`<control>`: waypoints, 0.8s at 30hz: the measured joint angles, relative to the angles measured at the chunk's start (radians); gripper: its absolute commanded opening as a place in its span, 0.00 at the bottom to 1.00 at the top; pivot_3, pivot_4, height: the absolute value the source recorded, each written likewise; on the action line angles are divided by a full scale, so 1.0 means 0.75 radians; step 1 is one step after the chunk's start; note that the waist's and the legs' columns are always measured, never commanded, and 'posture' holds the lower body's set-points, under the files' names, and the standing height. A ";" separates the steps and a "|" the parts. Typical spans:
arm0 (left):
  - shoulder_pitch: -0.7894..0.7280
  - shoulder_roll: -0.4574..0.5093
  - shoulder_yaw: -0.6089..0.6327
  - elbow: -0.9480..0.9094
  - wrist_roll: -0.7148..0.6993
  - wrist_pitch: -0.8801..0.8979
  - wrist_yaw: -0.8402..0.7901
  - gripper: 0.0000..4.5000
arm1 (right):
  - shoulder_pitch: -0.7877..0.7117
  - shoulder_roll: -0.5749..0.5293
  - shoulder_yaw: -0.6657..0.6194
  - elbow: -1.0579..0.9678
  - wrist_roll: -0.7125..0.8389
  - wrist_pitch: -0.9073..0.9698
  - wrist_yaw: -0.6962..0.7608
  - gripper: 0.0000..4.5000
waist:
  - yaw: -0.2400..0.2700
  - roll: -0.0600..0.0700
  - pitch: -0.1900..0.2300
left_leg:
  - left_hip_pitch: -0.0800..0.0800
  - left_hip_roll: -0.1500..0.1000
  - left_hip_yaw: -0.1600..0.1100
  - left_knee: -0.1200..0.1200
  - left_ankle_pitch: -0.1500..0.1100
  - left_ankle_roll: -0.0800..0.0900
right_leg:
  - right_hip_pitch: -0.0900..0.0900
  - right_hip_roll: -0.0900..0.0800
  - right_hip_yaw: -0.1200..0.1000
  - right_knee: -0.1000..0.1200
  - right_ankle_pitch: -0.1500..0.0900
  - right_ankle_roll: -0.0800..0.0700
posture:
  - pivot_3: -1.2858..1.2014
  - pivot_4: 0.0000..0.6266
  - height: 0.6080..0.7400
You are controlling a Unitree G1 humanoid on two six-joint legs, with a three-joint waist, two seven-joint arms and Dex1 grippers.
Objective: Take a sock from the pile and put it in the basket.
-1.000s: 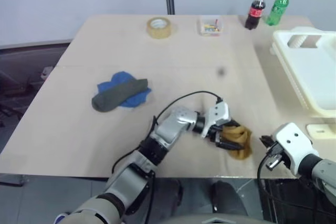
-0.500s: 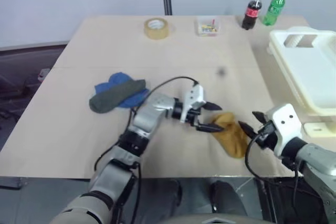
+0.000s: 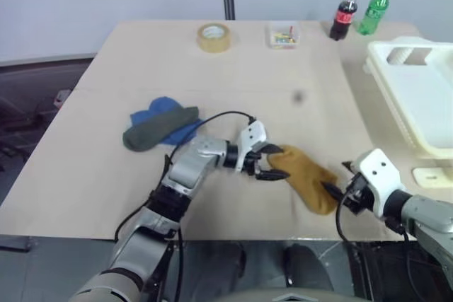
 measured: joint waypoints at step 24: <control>0.226 0.104 0.321 -0.386 -0.212 0.563 0.373 0.88 | -0.884 -0.182 0.660 1.539 -0.776 -1.768 0.291 0.01 | -0.030 -0.003 0.001 | 0.009 0.002 0.001 0.005 0.003 -0.005 | 0.009 0.003 0.001 -0.001 0.001 0.000 | 0.52 0.24 1.00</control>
